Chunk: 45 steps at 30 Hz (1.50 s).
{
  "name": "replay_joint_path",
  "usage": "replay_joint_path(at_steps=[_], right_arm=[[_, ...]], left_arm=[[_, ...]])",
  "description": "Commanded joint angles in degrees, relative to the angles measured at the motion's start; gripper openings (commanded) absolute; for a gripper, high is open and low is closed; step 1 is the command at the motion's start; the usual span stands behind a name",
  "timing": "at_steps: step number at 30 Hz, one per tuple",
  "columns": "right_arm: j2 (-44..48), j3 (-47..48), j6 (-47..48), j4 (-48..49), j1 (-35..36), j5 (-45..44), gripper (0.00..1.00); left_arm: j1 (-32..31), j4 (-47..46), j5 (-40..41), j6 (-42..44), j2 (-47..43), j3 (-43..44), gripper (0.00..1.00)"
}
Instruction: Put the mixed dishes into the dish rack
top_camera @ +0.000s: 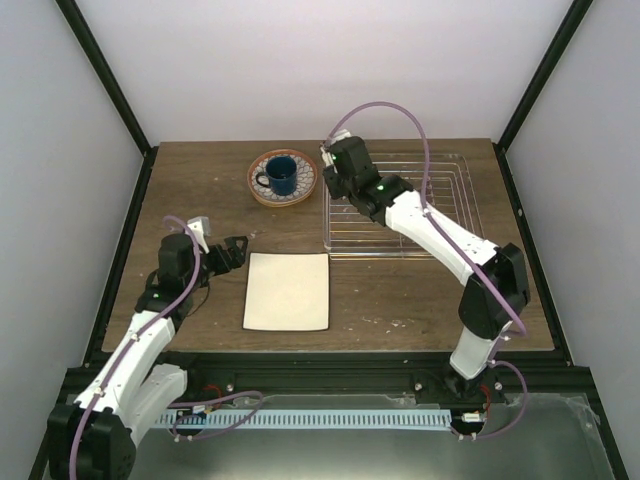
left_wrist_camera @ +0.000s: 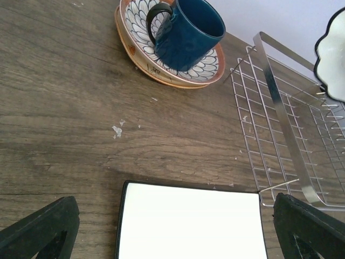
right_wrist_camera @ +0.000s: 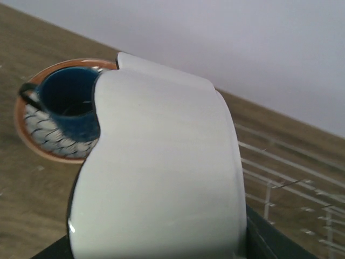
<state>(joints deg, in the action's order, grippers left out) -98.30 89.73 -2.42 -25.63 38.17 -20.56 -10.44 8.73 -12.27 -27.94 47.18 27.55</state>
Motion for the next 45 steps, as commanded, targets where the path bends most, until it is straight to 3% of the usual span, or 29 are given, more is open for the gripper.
replay_joint_path(at_steps=[1,22,40,44,45], right_arm=[[-1.90,5.38,6.56,4.01,-1.22,-10.37,0.35],[-15.77,3.82,21.02,6.63,-4.42,-26.18,0.36],[-19.75,-2.34,30.17,15.91,-4.42,-28.48,0.37],[-19.15,-2.11,27.58,12.63,-4.33,-26.13,0.40],[-18.89,-2.03,26.67,11.48,-4.34,-25.24,0.47]], left_arm=[[-0.15,-0.72,-0.51,-0.14,-0.01,-0.20,1.00],[-0.14,-4.17,-2.46,-0.75,5.19,-0.88,1.00],[-0.19,-2.32,-1.77,-0.71,2.99,-0.58,1.00],[-0.13,-2.47,-1.94,-0.84,3.21,-0.63,1.00],[-0.13,-2.57,-2.08,-0.88,3.32,-0.65,1.00]])
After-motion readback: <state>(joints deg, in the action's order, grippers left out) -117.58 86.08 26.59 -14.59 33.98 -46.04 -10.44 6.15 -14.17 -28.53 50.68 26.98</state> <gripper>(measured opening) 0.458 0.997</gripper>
